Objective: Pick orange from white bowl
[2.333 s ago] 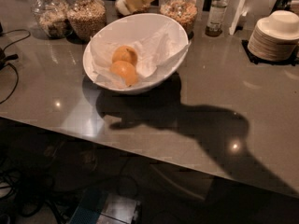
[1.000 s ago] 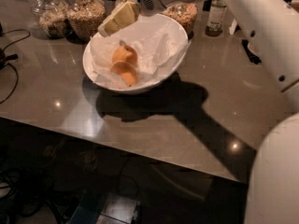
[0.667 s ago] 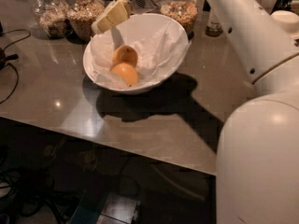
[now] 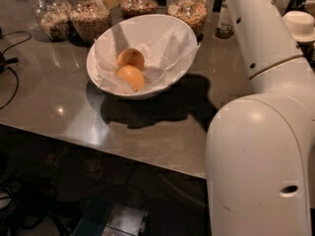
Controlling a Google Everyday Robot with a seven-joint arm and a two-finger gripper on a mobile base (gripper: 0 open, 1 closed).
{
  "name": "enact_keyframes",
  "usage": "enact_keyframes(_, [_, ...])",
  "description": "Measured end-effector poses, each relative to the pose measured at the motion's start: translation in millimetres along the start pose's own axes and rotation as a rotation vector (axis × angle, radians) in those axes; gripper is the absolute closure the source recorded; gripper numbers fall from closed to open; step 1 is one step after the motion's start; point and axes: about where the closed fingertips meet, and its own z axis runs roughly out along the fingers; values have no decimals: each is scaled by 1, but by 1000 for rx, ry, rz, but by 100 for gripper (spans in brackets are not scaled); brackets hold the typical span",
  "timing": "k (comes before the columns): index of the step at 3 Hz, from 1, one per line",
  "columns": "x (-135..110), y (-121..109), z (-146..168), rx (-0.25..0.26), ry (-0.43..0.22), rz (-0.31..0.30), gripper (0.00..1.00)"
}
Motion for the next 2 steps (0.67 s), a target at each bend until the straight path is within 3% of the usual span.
enact_keyframes(1, [-26, 0, -39, 79, 48, -14, 0])
enact_keyframes(2, [-36, 21, -62, 120, 86, 31, 0])
